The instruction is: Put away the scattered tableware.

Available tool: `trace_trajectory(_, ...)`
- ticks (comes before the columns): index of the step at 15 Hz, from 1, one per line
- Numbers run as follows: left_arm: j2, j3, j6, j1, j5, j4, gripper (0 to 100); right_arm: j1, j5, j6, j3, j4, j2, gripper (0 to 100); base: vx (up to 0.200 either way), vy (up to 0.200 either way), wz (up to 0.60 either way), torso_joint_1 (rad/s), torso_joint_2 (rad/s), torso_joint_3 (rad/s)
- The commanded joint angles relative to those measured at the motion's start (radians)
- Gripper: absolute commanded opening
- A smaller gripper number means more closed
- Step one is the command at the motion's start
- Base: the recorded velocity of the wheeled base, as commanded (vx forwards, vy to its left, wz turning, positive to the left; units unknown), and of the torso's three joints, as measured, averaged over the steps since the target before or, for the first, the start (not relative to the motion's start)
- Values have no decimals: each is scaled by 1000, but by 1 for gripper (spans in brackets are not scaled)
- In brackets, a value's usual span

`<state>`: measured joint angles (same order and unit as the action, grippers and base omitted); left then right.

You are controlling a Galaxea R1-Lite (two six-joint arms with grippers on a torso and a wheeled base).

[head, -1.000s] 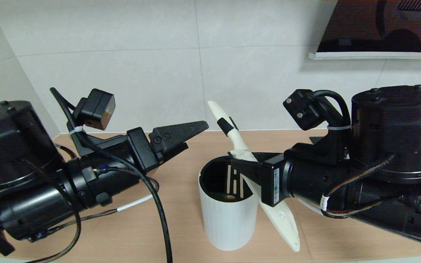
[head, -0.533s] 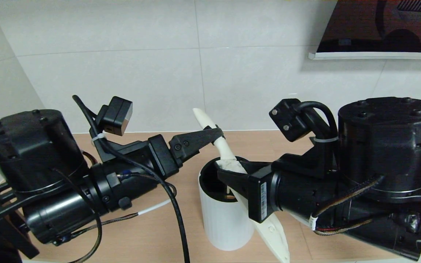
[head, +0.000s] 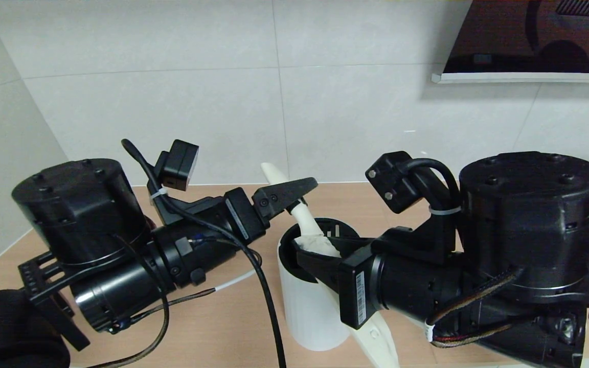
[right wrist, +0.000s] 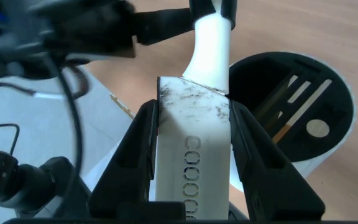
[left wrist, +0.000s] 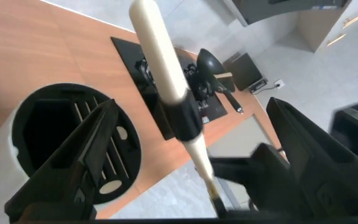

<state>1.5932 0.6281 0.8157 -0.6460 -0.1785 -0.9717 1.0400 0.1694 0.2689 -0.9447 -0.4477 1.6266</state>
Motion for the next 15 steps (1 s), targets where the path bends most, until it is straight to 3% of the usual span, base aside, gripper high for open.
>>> trace_trajectory(1, 21, -1, 0, 0, 1, -1, 100, 3, -1, 0, 3, 0, 2, 0, 0, 0, 0, 0, 0, 0)
trace_trajectory(6, 27, -2, 2, 0, 1, -1, 100, 5, -1, -2, 6, 0, 2, 0, 0, 0, 0, 0, 0, 0)
trace_trajectory(7, 27, -2, 2, 0, 1, -1, 0, 6, -1, -2, 10, 0, 6, 0, 0, 0, 0, 0, 0, 0)
trace_trajectory(15, 34, -4, 2, 0, 1, -1, 0, 25, 4, -2, 12, 0, 4, 0, 0, 0, 0, 0, 0, 0)
